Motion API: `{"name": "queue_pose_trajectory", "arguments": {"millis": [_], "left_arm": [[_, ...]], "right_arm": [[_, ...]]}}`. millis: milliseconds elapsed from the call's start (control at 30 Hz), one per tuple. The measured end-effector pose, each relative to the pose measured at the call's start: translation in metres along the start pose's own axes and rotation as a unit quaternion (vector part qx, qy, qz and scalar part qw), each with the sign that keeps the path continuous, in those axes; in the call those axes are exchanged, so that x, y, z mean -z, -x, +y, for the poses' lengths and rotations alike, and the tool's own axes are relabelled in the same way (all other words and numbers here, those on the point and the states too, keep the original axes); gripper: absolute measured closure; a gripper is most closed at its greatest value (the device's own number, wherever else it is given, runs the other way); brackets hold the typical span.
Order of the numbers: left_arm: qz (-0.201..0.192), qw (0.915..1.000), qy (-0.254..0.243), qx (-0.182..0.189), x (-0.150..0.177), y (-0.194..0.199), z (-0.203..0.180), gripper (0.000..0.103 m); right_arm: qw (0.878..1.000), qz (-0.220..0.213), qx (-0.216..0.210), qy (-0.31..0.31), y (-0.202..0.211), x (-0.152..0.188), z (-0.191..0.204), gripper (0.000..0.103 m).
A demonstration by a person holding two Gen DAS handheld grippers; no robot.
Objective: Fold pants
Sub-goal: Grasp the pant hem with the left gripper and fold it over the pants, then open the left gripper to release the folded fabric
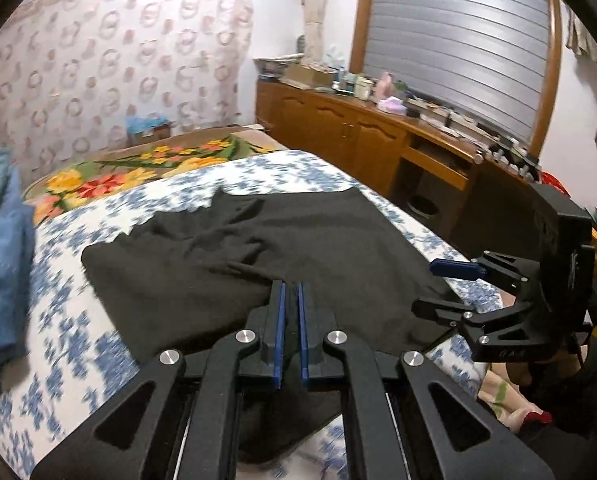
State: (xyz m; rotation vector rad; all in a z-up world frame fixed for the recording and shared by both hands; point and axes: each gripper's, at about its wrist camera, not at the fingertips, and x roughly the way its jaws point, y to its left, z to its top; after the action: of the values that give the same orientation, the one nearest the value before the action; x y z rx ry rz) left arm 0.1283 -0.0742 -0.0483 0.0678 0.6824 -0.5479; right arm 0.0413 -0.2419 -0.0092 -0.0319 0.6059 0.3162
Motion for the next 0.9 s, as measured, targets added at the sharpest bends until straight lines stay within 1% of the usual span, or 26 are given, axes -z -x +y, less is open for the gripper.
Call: {"name": "queue_pose_trajectory", "arguments": {"millis": [100, 233, 333, 400, 567, 600, 633, 667, 700, 733, 767, 800, 833, 900], "left_arm": [[0.001, 0.9998, -0.012, 0.015, -0.01, -0.007, -0.013, 0.096], [-0.007, 0.9989, -0.029, 0.037, -0.027, -0.011, -0.034, 0.096], [-0.013, 0.9979, -0.045, 0.044, -0.037, -0.012, -0.052, 0.096], [-0.015, 0.9976, -0.047, 0.05, -0.042, -0.012, -0.058, 0.096], [-0.013, 0.9986, -0.037, 0.037, -0.043, -0.011, -0.057, 0.096], [-0.015, 0.9988, -0.033, 0.032, -0.042, -0.01, -0.056, 0.092], [-0.018, 0.9991, -0.029, 0.025, -0.041, -0.008, -0.053, 0.084], [-0.021, 0.9992, -0.028, 0.018, -0.04, -0.009, -0.052, 0.08], [-0.022, 0.9994, -0.026, 0.008, -0.038, -0.008, -0.049, 0.072], [-0.02, 0.9996, -0.021, 0.004, -0.037, -0.008, -0.045, 0.066], [-0.017, 0.9997, -0.018, 0.004, -0.036, -0.008, -0.041, 0.063], [-0.012, 0.9998, -0.015, 0.005, -0.034, -0.008, -0.037, 0.055], [-0.012, 0.9998, -0.014, 0.002, -0.033, -0.008, -0.035, 0.052], [-0.009, 0.9998, -0.015, -0.006, -0.031, -0.006, -0.033, 0.052]], "right_arm": [[1.0, -0.001, 0.009, -0.01, 0.004, 0.004, -0.005, 0.036], [1.0, -0.006, 0.022, -0.019, 0.012, 0.005, -0.003, 0.036], [0.999, -0.011, 0.03, -0.022, 0.018, 0.005, -0.001, 0.036], [0.999, -0.014, 0.036, -0.024, 0.022, 0.006, 0.001, 0.036], [0.999, -0.022, 0.042, -0.025, 0.026, 0.007, 0.009, 0.036], [0.999, -0.024, 0.042, -0.025, 0.026, 0.008, 0.01, 0.036], [0.998, -0.026, 0.041, -0.026, 0.026, 0.008, 0.013, 0.036], [0.998, -0.027, 0.04, -0.027, 0.025, 0.009, 0.013, 0.036], [0.999, -0.028, 0.038, -0.028, 0.025, 0.009, 0.014, 0.036], [0.999, -0.029, 0.037, -0.028, 0.024, 0.009, 0.013, 0.036], [0.999, -0.031, 0.036, -0.026, 0.024, 0.01, 0.012, 0.036], [0.999, -0.033, 0.034, -0.025, 0.024, 0.01, 0.014, 0.036], [0.999, -0.035, 0.032, -0.026, 0.025, 0.011, 0.013, 0.036], [0.999, -0.037, 0.025, -0.029, 0.024, 0.012, 0.011, 0.036]]}}
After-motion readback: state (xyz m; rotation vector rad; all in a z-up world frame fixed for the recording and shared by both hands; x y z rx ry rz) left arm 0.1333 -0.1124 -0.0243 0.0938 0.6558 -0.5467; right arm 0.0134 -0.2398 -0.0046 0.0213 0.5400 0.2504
